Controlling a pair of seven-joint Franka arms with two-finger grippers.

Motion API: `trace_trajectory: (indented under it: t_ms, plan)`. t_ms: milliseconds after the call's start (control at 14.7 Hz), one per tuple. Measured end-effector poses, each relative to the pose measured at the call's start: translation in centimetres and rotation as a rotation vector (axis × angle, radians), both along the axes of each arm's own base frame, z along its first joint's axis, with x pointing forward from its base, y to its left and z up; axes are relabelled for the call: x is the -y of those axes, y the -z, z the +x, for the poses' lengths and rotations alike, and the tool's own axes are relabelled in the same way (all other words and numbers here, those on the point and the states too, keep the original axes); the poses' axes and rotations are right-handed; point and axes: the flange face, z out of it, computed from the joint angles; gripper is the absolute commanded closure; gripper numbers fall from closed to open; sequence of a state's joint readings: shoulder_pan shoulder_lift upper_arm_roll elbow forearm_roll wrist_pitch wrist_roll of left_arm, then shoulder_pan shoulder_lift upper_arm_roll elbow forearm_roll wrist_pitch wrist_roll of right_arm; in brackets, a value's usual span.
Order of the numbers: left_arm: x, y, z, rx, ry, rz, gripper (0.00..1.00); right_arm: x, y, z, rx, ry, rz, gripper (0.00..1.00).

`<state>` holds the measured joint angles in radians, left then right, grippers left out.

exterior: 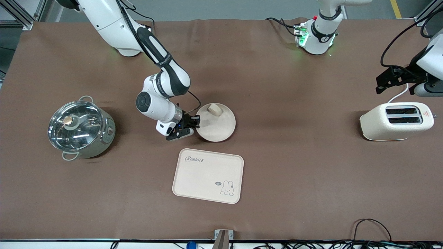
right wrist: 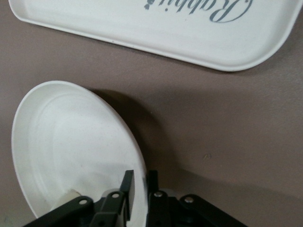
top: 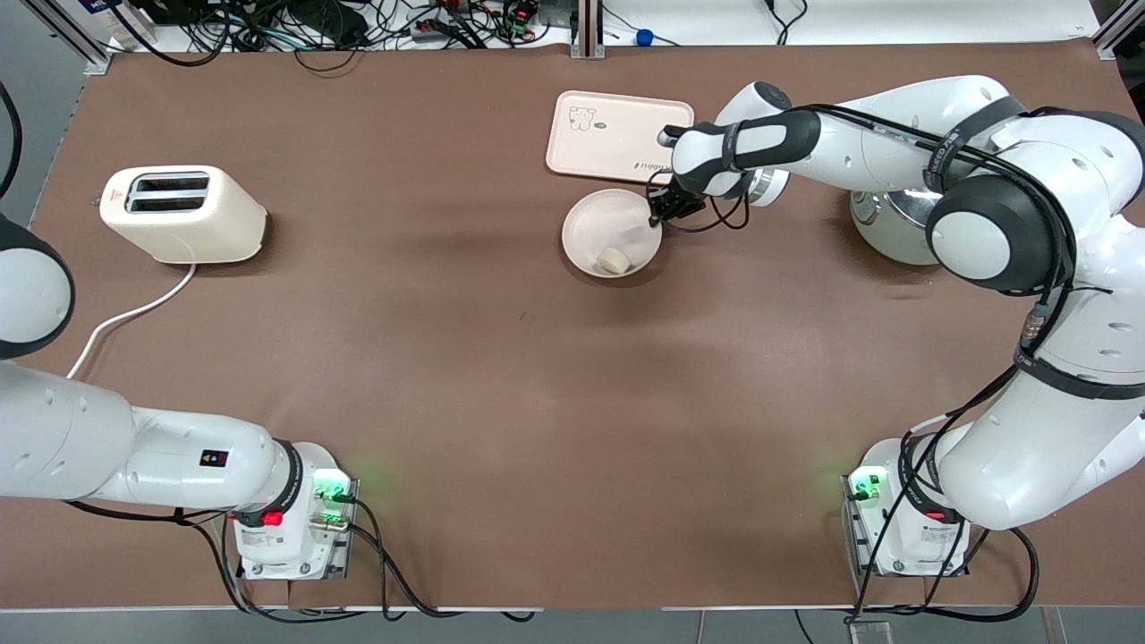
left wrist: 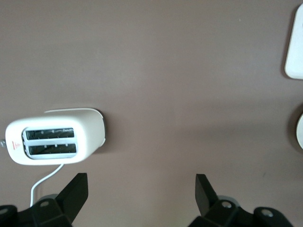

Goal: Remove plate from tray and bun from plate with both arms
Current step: 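Release the plate with the right gripper while the left gripper reaches the bun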

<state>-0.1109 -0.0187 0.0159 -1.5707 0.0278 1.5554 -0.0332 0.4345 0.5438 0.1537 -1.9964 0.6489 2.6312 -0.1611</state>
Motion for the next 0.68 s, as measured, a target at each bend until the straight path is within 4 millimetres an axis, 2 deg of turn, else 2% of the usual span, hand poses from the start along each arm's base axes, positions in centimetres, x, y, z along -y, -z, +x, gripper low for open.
trace_trajectory:
  t_ms: [136, 272, 408, 544, 680]
  plan:
    - [2.7, 0.8, -0.4, -0.037, -0.013, -0.037, 0.0, 0.1, 0.0, 0.1, 0.002, 0.001, 0.0, 0.0]
    - [7.3, 3.0, -0.6, -0.087, -0.068, -0.088, 0.0, 0.3, -0.4, 0.3, 0.004, 0.003, 0.001, 0.0]
    - [13.5, 6.0, 0.1, -0.095, -0.124, -0.127, 0.0, 1.9, -1.8, 1.3, -0.001, 0.018, -0.001, 0.0]
    - [20.6, 9.5, 0.8, -0.064, -0.19, -0.167, 0.0, 4.5, -3.5, 2.9, 0.012, 0.045, -0.005, 0.0]
    - [27.9, 13.9, 0.6, -0.03, -0.255, -0.205, 0.01, 7.5, -5.5, 4.4, 0.01, 0.038, -0.028, 0.0]
